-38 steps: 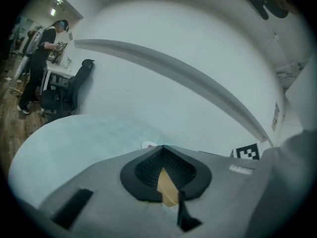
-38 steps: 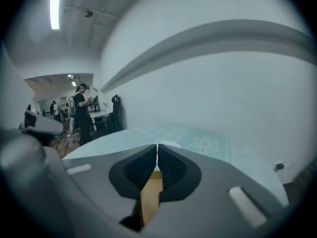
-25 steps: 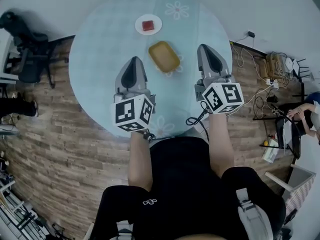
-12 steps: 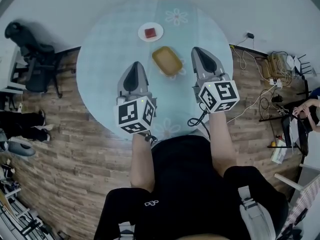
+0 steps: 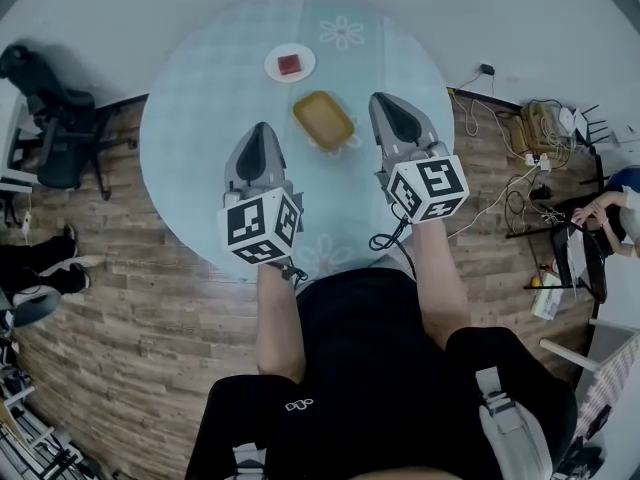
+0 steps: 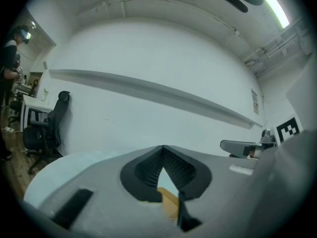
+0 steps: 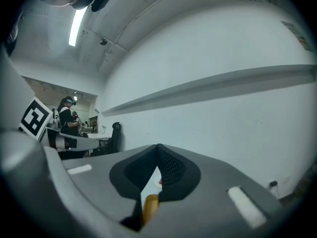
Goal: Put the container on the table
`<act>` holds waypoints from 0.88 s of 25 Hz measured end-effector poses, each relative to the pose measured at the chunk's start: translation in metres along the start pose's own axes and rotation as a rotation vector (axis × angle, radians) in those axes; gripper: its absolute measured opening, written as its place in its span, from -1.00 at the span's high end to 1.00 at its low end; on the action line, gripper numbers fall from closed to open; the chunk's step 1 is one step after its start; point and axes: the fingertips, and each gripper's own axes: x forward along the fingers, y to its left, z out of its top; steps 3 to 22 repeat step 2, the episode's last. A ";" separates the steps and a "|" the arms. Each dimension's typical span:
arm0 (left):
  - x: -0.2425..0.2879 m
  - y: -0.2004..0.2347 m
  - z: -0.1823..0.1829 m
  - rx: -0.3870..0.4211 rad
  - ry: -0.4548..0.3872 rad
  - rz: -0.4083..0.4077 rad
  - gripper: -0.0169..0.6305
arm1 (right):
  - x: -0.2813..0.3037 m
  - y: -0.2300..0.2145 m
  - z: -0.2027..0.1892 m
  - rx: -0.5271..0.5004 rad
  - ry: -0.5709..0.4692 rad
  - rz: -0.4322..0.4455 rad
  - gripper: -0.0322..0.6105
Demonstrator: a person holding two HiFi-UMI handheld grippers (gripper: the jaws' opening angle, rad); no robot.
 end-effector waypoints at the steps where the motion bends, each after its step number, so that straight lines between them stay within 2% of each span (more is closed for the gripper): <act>1: 0.001 0.000 -0.001 -0.001 0.003 -0.003 0.96 | 0.000 0.001 0.000 -0.005 0.003 0.004 0.87; 22: 0.001 0.000 -0.002 -0.002 0.005 -0.007 0.96 | 0.000 0.002 -0.001 -0.011 0.006 0.008 0.87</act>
